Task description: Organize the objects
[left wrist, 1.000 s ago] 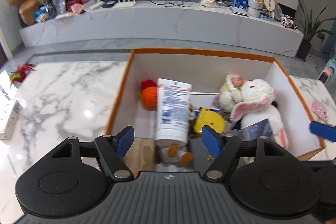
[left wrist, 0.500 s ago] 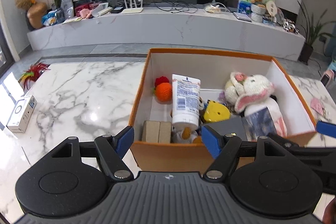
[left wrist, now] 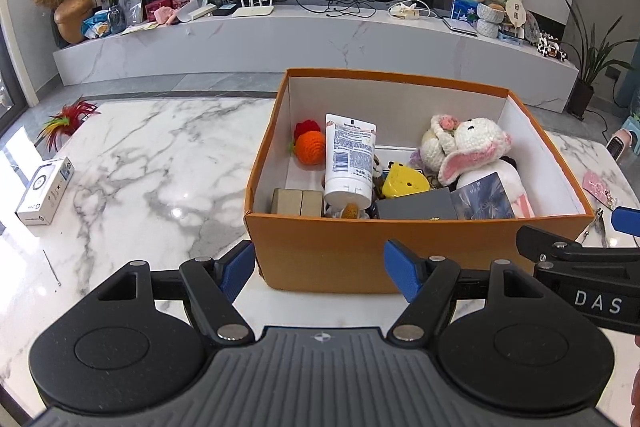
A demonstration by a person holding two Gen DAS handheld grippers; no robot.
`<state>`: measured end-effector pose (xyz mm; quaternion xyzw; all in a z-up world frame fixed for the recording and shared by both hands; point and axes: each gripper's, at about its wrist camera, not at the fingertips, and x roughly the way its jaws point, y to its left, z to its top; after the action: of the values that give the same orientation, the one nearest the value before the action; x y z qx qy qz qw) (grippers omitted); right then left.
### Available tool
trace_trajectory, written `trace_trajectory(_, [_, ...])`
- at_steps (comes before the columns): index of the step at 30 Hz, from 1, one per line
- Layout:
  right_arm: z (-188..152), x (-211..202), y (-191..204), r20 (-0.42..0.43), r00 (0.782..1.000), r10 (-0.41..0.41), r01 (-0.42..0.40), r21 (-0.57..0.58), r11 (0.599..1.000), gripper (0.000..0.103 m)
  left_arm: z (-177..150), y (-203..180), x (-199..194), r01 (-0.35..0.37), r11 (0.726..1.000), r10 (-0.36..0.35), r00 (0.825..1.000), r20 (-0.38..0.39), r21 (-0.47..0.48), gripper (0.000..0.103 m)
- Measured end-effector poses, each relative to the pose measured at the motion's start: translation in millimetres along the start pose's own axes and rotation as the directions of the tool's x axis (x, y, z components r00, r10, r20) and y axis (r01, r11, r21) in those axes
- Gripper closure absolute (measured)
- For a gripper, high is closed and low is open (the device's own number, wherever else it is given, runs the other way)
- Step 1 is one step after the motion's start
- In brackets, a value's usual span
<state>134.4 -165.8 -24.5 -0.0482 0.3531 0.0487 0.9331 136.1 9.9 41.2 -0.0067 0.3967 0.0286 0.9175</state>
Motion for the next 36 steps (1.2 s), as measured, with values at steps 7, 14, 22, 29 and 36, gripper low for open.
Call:
trace_trajectory(7, [0.0,0.2,5.0,-0.005,1.0,0.005,-0.005,-0.02,1.0,0.001,-2.6,-2.6,4.5,-0.009,1.0,0.009,1.0,-0.019,0.012,0.017])
trace_trajectory(14, [0.0,2.1,6.7,-0.009,1.0,0.002,-0.002,-0.032,0.999,0.001,-3.1,-7.2,5.2,-0.053,0.998,0.054,0.998,-0.017,0.046,0.016])
trace_trajectory(22, [0.7,3.2,7.5,-0.011,1.0,-0.009,0.008,-0.039,0.999,0.001,-3.1,-6.2,5.9,-0.045,0.998,0.046,0.999,-0.015,0.047,0.016])
trace_trajectory(29, [0.5,3.9,7.8,-0.01,1.0,-0.012,0.012,-0.048,0.999,0.001,-3.0,-7.2,5.4,-0.051,0.997,0.051,0.999,-0.011,0.053,0.016])
trace_trajectory(36, [-0.1,3.9,7.8,-0.012,1.0,-0.015,0.015,-0.051,0.999,0.001,-3.0,-7.5,5.6,-0.053,0.997,0.053,0.998,-0.012,0.056,0.016])
